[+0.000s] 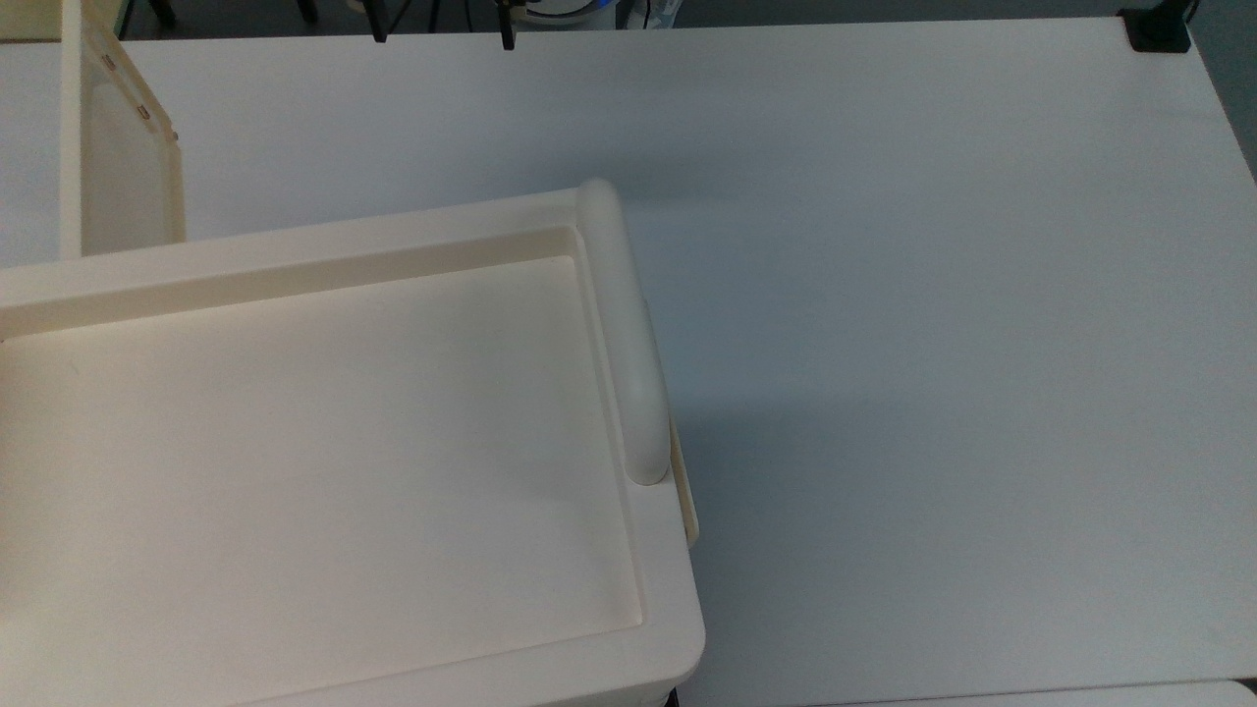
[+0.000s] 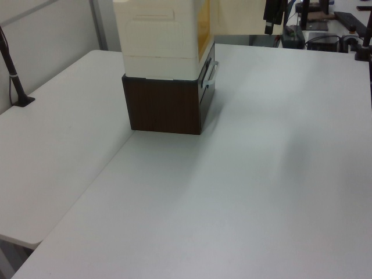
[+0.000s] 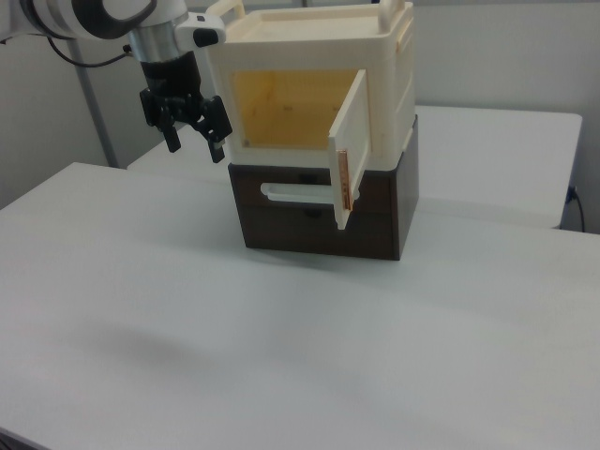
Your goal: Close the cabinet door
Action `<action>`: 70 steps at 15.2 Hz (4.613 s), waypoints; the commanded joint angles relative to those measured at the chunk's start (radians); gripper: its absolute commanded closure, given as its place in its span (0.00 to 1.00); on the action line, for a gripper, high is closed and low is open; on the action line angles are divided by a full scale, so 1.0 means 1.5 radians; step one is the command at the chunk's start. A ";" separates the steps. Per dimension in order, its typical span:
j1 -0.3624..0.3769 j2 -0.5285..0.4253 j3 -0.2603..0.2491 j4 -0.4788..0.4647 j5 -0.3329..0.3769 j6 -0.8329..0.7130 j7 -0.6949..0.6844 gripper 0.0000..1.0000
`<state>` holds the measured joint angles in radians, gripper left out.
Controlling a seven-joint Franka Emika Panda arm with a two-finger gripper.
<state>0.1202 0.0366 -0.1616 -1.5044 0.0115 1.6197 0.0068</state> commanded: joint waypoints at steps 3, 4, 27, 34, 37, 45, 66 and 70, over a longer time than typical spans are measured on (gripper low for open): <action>0.006 -0.010 -0.003 -0.011 -0.014 0.011 -0.005 0.00; 0.006 -0.010 -0.004 -0.011 -0.014 0.011 -0.005 0.00; -0.073 -0.056 -0.021 -0.010 0.030 0.150 0.062 1.00; -0.103 -0.058 -0.124 0.004 0.080 0.269 0.201 1.00; -0.119 -0.051 -0.148 0.000 0.078 0.308 0.207 1.00; -0.167 -0.008 -0.161 -0.038 0.073 0.372 0.104 1.00; -0.127 0.064 -0.111 -0.086 0.076 0.440 0.102 1.00; -0.127 0.066 -0.070 -0.083 0.084 0.441 0.102 1.00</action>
<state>-0.0736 0.1487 -0.3080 -1.6120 0.1181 2.2684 0.1665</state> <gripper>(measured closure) 0.991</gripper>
